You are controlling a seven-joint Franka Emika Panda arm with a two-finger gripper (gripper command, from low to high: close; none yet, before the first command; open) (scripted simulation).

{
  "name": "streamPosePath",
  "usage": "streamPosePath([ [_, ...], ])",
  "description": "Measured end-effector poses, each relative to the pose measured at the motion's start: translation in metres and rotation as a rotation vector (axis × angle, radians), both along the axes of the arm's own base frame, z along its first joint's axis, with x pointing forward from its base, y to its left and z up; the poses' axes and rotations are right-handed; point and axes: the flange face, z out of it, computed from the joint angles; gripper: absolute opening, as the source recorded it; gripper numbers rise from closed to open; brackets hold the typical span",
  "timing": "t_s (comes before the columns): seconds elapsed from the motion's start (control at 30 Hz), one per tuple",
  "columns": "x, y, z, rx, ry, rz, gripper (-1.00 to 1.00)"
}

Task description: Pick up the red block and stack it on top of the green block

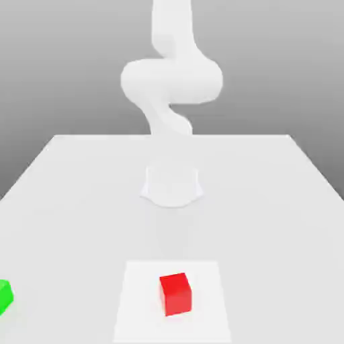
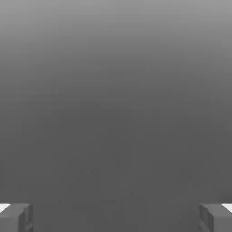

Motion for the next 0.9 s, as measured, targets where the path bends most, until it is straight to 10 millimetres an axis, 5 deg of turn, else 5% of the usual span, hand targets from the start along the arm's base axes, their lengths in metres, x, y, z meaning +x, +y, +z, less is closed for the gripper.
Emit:
streamPosePath([
  [0.17,0.054,0.001,-0.106,-0.020,0.169,0.053,0.00],
  [0.37,0.080,0.005,-0.236,-0.046,0.366,0.115,0.00],
  [0.53,0.073,0.007,-0.343,-0.069,0.529,0.167,0.00],
  [0.7,0.044,0.007,-0.440,-0.093,0.685,0.218,0.00],
  [0.9,0.037,0.007,-0.512,-0.097,0.712,0.227,0.00],
])
